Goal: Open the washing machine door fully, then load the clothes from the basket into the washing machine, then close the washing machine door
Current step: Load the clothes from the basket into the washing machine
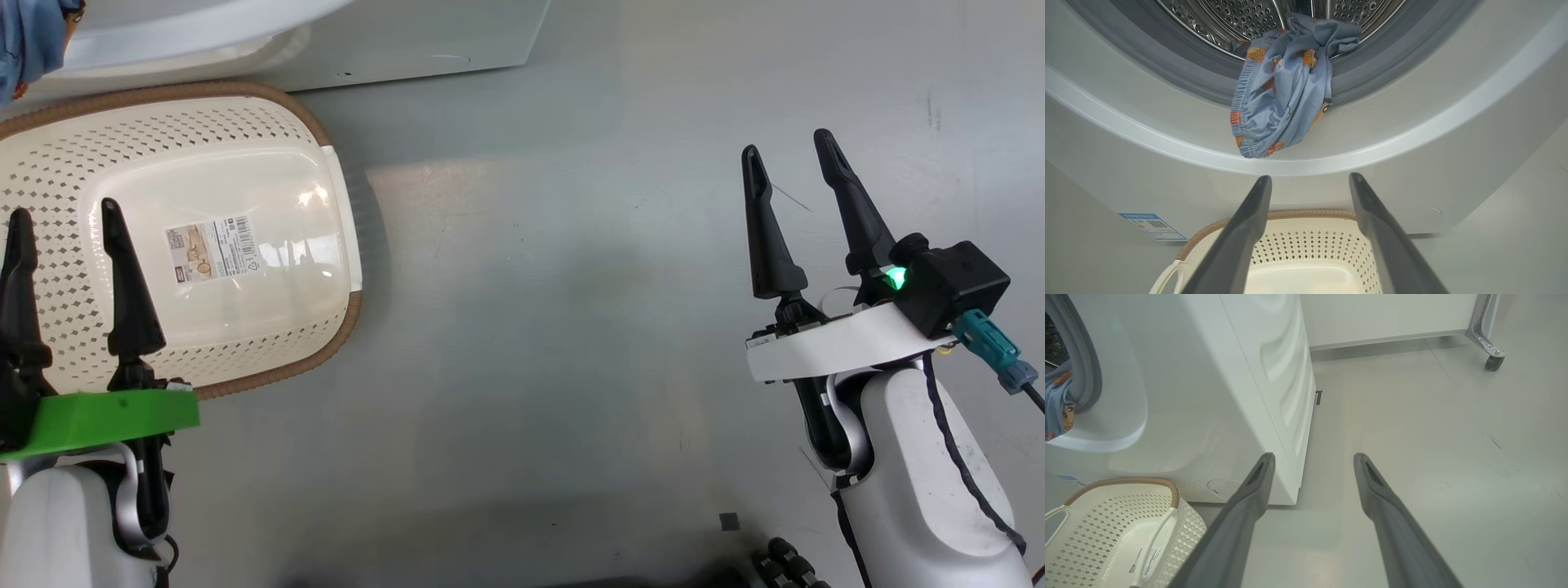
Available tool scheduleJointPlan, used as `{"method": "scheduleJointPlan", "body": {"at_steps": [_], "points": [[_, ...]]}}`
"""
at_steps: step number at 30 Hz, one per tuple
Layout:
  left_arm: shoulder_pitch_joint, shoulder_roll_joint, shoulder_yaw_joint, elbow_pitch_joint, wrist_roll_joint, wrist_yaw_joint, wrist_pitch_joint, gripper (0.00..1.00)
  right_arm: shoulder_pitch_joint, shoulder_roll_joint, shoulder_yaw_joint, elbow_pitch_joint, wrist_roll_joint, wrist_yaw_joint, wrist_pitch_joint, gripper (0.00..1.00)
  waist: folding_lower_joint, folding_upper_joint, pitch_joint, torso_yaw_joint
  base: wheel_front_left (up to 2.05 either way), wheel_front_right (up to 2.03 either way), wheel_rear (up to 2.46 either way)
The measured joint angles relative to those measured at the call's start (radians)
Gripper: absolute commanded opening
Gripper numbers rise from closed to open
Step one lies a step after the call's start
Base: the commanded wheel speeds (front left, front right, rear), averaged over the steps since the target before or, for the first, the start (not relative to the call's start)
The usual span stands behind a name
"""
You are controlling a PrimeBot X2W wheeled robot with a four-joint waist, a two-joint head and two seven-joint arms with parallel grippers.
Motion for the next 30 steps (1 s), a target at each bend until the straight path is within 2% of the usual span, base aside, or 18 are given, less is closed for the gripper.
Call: {"method": "scheduleJointPlan", "body": {"at_steps": [13,23,28,30], "points": [[-0.018,0.003,0.035,-0.001,0.004,0.0,0.0,1.0,0.0,0.0,0.008,0.007,0.006,0.0,0.0,1.0,0.0,0.0,-0.018,-0.007,0.0,0.0,0.0],[-0.118,0.055,0.044,0.018,0.032,0.0,0.0,1.0,0.0,0.0,0.015,0.007,0.012,0.0,0.0,1.0,0.0,0.0,-0.026,-0.023,0.0,0.0,0.0],[-0.153,0.071,0.04,0.062,0.036,0.0,0.0,1.0,0.0,0.0,0.02,0.008,0.015,0.0,0.0,1.0,0.0,0.0,-0.027,-0.031,0.0,0.0,0.0],[-0.164,0.076,0.037,0.098,0.038,-0.001,0.033,1.0,0.0,0.0,0.021,0.008,0.02,0.0,0.0,1.0,0.0,0.0,-0.027,-0.033,0.0,0.0,0.0]]}}
